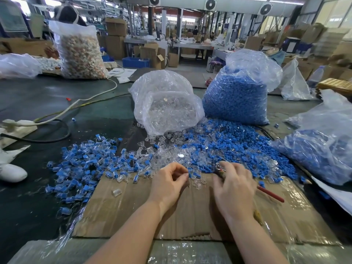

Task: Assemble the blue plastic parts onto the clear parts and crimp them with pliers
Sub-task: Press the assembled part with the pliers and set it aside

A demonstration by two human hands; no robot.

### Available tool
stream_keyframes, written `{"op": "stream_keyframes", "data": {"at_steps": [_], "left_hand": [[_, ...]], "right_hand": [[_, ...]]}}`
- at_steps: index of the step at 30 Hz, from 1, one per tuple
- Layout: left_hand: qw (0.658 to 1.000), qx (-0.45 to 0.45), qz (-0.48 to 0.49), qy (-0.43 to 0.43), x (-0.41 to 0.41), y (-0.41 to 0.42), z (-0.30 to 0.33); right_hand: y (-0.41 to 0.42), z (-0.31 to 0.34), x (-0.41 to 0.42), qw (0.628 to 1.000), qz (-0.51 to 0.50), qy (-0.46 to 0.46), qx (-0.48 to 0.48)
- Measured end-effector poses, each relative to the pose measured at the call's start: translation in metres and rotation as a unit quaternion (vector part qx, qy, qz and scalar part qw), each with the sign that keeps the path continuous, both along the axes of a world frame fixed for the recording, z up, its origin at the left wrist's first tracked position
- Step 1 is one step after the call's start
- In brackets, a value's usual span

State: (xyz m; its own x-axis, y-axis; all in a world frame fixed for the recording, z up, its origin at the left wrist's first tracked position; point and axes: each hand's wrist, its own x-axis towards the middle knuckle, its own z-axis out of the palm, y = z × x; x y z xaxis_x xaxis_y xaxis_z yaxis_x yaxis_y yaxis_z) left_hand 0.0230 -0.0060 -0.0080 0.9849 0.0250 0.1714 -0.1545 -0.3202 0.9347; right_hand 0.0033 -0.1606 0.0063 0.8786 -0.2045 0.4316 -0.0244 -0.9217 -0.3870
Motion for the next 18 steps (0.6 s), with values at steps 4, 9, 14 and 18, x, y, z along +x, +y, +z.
{"op": "stream_keyframes", "data": {"at_steps": [4,9,14,18], "left_hand": [[1.000,-0.011,-0.001,0.007,0.002,0.001,0.002],[1.000,-0.024,0.005,0.012,0.003,0.000,0.008],[0.995,-0.081,0.019,0.047,0.005,0.001,0.014],[0.982,-0.166,0.036,0.087,0.009,0.003,0.020]], "right_hand": [[-0.023,0.005,0.001,0.960,-0.136,0.223,-0.097],[-0.030,0.002,-0.001,0.940,-0.138,0.269,-0.159],[-0.027,0.013,-0.003,0.947,-0.098,0.216,-0.217],[-0.023,0.033,0.002,0.961,-0.022,0.203,-0.188]]}}
